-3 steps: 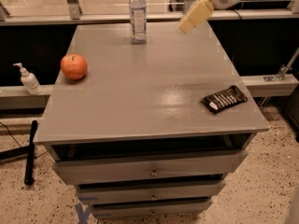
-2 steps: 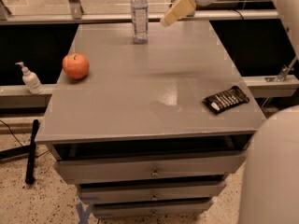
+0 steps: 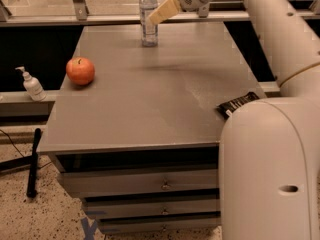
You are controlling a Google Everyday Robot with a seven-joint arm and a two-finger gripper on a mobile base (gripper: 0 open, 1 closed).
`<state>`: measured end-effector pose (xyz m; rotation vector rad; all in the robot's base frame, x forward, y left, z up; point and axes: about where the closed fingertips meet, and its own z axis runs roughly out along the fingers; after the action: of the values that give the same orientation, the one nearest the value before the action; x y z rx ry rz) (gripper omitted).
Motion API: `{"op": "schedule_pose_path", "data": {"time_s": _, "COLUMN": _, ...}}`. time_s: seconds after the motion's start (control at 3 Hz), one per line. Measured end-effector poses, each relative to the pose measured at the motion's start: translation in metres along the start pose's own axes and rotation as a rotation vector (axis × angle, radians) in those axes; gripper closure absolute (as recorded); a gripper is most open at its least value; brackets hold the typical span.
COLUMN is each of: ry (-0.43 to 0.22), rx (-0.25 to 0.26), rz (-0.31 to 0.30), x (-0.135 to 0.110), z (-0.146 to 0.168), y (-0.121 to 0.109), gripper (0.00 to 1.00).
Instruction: Knock blue plastic bottle over
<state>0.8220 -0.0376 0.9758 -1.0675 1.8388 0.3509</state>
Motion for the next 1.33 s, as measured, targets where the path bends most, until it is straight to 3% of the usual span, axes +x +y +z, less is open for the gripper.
{"op": "schedule_pose_path", "data": {"time_s": 0.33, "ry": -0.042, "rx": -0.012, "rz": 0.042, "x": -0.005, "z": 0.032, "y": 0.002, "gripper": 0.00}}
{"op": "schedule_pose_path", "data": {"time_s": 1.0, "ry": -0.077, "rx": 0.014, "rz": 0.092, "x": -0.011, "z": 0.073, "y": -0.006, "gripper": 0.00}}
{"op": "schedule_pose_path", "data": {"time_s": 1.33, "ry": -0.091, "rx": 0.035, "rz": 0.123, "x": -0.013, "z": 0.081, "y": -0.012, "gripper": 0.17}}
